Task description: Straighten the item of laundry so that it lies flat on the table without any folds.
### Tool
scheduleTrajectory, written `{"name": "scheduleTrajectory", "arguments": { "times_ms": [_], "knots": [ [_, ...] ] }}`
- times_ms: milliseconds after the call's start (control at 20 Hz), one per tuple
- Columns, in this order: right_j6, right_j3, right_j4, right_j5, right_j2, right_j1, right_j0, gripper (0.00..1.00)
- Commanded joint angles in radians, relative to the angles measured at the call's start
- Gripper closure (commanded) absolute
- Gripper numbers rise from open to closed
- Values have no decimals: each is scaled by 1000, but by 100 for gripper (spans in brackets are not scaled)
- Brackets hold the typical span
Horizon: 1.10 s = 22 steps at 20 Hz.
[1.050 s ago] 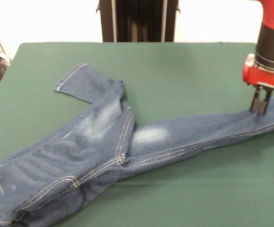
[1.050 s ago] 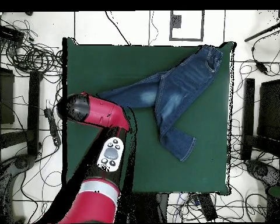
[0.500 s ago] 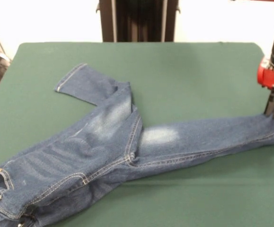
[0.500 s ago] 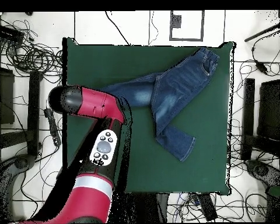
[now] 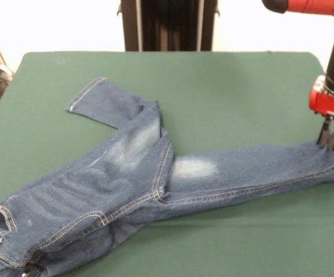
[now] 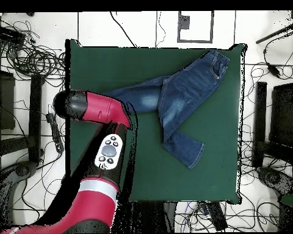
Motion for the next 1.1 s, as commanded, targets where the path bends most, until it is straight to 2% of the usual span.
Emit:
{"name": "scheduleTrajectory", "arguments": {
  "times_ms": [50,800,1050,1100],
  "knots": [
    [239,28,27,86,89,-4,22,100],
    [211,77,13,71,85,-22,16,100],
    [216,55,-5,96,62,-9,26,100],
    [211,54,-8,101,63,-9,25,0]
  ]
}}
